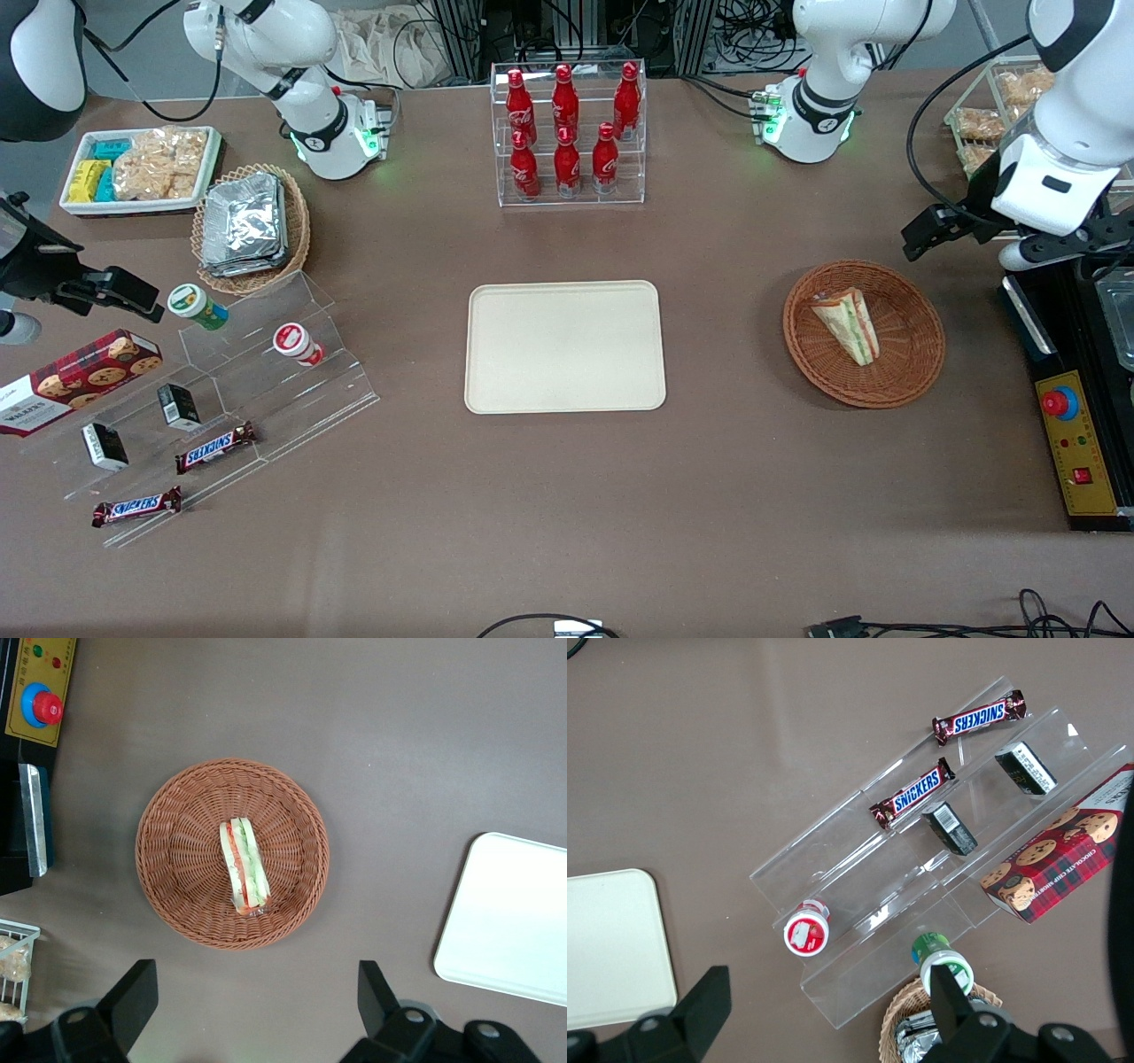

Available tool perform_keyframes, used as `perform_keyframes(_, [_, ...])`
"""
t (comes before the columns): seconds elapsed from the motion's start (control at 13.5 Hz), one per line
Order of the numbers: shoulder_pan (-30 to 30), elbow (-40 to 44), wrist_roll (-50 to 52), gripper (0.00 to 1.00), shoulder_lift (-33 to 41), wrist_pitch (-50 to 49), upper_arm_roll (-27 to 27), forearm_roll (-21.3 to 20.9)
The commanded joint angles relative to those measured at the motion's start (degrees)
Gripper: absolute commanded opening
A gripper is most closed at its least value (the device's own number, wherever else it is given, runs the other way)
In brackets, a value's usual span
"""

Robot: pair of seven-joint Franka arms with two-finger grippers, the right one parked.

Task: Place sandwich from basket to tray
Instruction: 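Lower the open left gripper over the wrapped sandwich in the wicker basket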

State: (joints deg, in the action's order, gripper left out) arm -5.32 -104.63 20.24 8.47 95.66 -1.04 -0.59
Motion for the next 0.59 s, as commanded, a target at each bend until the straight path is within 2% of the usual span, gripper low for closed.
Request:
perform_keyframes(0.0, [-1.27,1.97,0.07,1.00,-0.56,-2.49,0.52,-1.60])
perform_keyframes(0.52, [-1.54,-0.57,1.03,1.00,0.41,-2.41,0.52,-1.78])
